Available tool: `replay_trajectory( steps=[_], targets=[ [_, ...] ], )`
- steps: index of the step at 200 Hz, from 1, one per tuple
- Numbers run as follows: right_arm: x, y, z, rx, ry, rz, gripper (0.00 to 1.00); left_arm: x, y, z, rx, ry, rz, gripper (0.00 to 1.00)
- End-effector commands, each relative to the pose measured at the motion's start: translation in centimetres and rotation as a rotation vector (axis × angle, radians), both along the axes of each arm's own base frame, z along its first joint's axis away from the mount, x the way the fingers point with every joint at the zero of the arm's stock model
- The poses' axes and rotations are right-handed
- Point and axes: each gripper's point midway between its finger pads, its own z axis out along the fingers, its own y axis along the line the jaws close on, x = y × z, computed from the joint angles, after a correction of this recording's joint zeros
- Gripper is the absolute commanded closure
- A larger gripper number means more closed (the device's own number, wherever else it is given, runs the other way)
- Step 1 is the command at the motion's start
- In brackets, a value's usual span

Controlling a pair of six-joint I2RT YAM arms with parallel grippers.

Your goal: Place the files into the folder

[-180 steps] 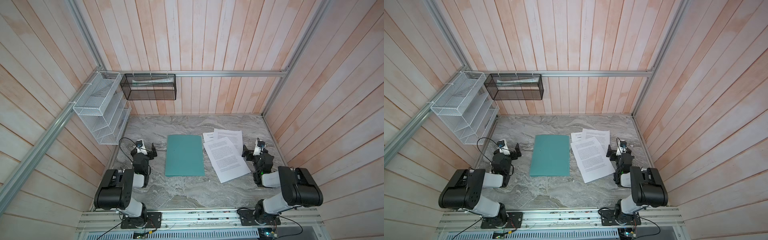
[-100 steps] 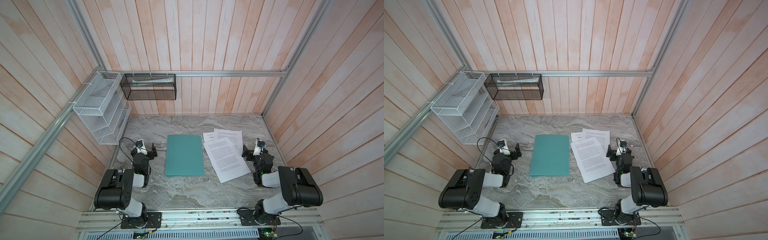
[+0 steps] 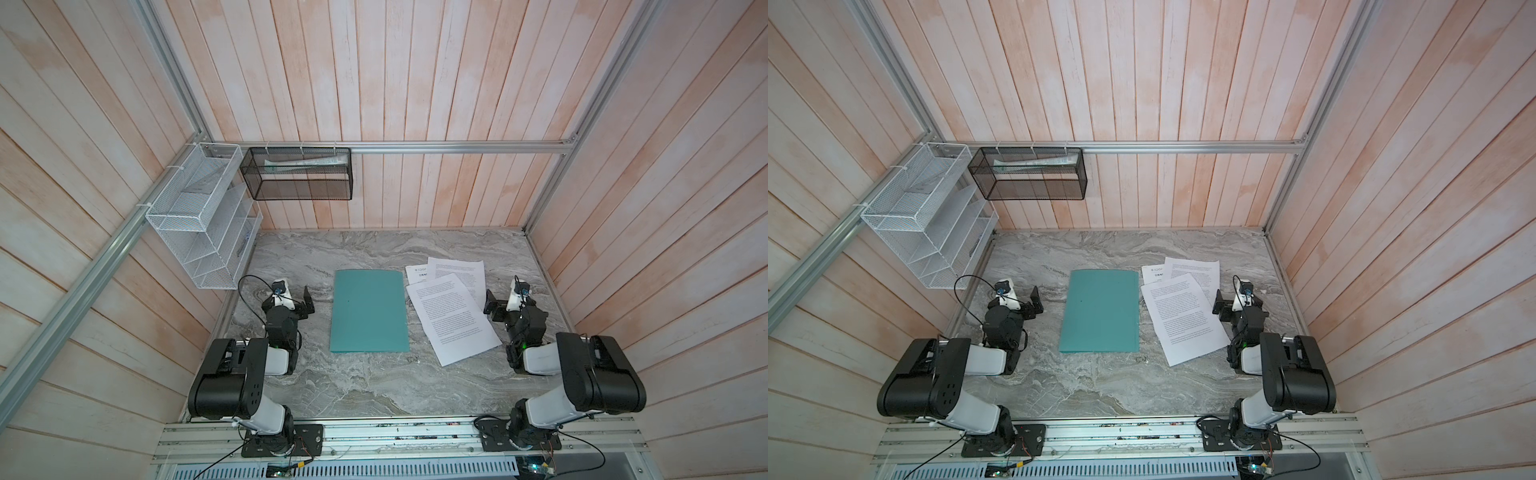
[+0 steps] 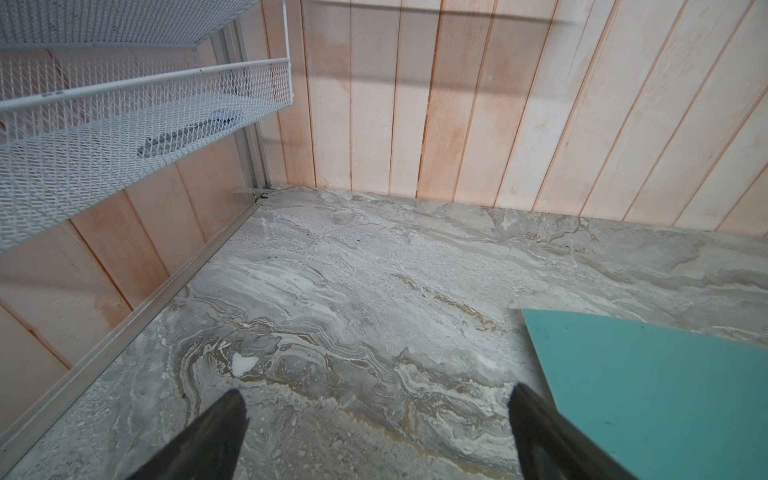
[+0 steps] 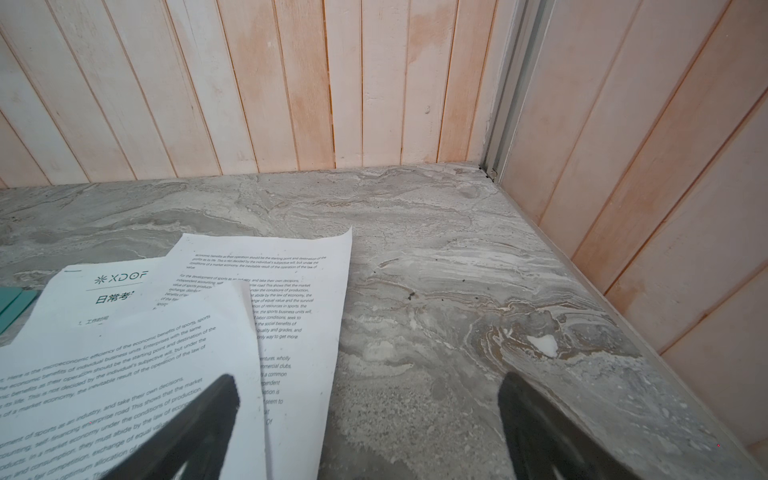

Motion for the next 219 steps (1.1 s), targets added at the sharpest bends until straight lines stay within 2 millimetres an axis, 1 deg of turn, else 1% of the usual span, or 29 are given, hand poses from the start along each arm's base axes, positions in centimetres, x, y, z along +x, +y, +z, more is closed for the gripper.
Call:
replay_trajectory(
  steps=[1, 72, 83, 95, 100, 109, 117, 120, 123, 127, 137, 144, 155, 160, 174, 183, 195, 197, 201, 206, 207, 213, 215, 217, 218, 219],
  targets=[
    [0.5, -0.1, 1.1, 0.003, -0.029, 0.001, 0.02, 0.2, 0.0, 0.8, 0.000, -0.025, -0.006, 0.00],
    [0.5, 0.0, 1.1, 0.002, -0.029, 0.003, 0.02, 0.1, 0.0, 0.7, 0.001, -0.022, -0.006, 0.00],
    [0.5, 0.0, 1.2, -0.002, -0.033, 0.005, 0.02, 0.2, -0.2, 1.1, 0.010, -0.034, -0.010, 0.00],
    [0.6, -1.5, 2.3, 0.026, -0.074, -0.085, 0.02, 0.4, -0.9, 1.8, 0.040, -0.029, -0.030, 0.00],
    [0.8, -1.8, 2.2, 0.028, -0.045, -0.100, 0.02, 0.5, -1.3, 2.1, 0.055, -0.019, -0.040, 0.00],
    [1.6, -2.1, 2.7, 0.022, 0.006, -0.111, 0.02, 0.8, -1.8, 2.6, 0.084, 0.013, -0.044, 0.00],
    [2.2, -2.4, 3.6, 0.020, 0.029, -0.132, 0.02, 1.0, -2.2, 3.0, 0.098, 0.044, -0.044, 0.00],
    [2.4, -2.7, 4.5, 0.032, 0.017, -0.149, 0.02, 1.0, -2.4, 3.2, 0.100, 0.052, -0.044, 0.00],
    [2.4, -2.9, 4.8, 0.047, 0.012, -0.165, 0.02, 1.0, -2.5, 3.4, 0.098, 0.057, -0.044, 0.00],
    [2.4, -3.5, 6.1, 0.097, -0.022, -0.198, 0.02, 1.1, -2.6, 3.8, 0.095, 0.056, -0.042, 0.00],
    [2.5, -3.6, 8.0, 0.128, -0.069, -0.191, 0.02, 0.8, -3.1, 4.6, 0.070, 0.039, -0.046, 0.00],
    [2.8, -3.5, 9.3, 0.133, -0.074, -0.184, 0.02, 0.7, -3.2, 5.2, 0.024, 0.022, -0.034, 0.00],
    [3.2, -3.5, 10.1, 0.170, -0.055, -0.189, 0.02, 0.4, -3.1, 5.6, -0.113, 0.047, -0.006, 0.00],
    [3.5, -3.2, 10.5, 0.193, -0.049, -0.172, 0.02, 0.3, -3.2, 5.8, -0.167, 0.067, -0.002, 0.00],
    [3.9, -1.6, 10.5, 0.285, -0.009, -0.101, 0.02, 0.1, -4.4, 6.1, -0.275, 0.141, -0.035, 0.00],
    [4.0, 0.1, 10.3, 0.343, 0.012, -0.043, 0.02, -0.5, -4.9, 6.2, -0.356, 0.183, -0.025, 0.00],
    [4.0, 2.5, 9.8, 0.402, 0.058, 0.023, 0.03, -1.5, -6.8, 6.6, -0.457, 0.197, -0.102, 0.00],
    [4.1, 2.7, 9.8, 0.406, 0.060, 0.025, 0.03, -1.8, -7.0, 6.7, -0.470, 0.200, -0.105, 0.00],
    [4.1, 3.8, 9.6, 0.422, 0.081, 0.056, 0.03, -2.2, -7.4, 6.7, -0.498, 0.207, -0.105, 0.00],
    [4.0, 4.7, 9.4, 0.435, 0.098, 0.088, 0.04, -2.9, -8.0, 6.5, -0.532, 0.221, -0.107, 0.00],
    [4.0, 5.2, 9.4, 0.441, 0.106, 0.108, 0.04, -3.0, -8.1, 6.6, -0.538, 0.220, -0.109, 0.00],
    [3.8, 6.7, 9.3, 0.463, 0.130, 0.164, 0.04, -3.8, -8.8, 6.5, -0.568, 0.237, -0.113, 0.00],
    [3.8, 7.2, 9.3, 0.472, 0.136, 0.179, 0.04, -4.1, -9.1, 6.1, -0.582, 0.251, -0.107, 0.00],
    [3.7, 7.6, 9.2, 0.482, 0.143, 0.191, 0.04, -4.4, -9.3, 6.2, -0.584, 0.250, -0.112, 0.00],
    [3.7, 7.6, 9.2, 0.482, 0.143, 0.191, 0.04, -4.5, -9.4, 6.0, -0.594, 0.258, -0.106, 0.00],
    [3.7, 8.1, 9.1, 0.492, 0.149, 0.204, 0.04, -4.7, -9.5, 5.9, -0.598, 0.262, -0.105, 0.00]
  ],
)
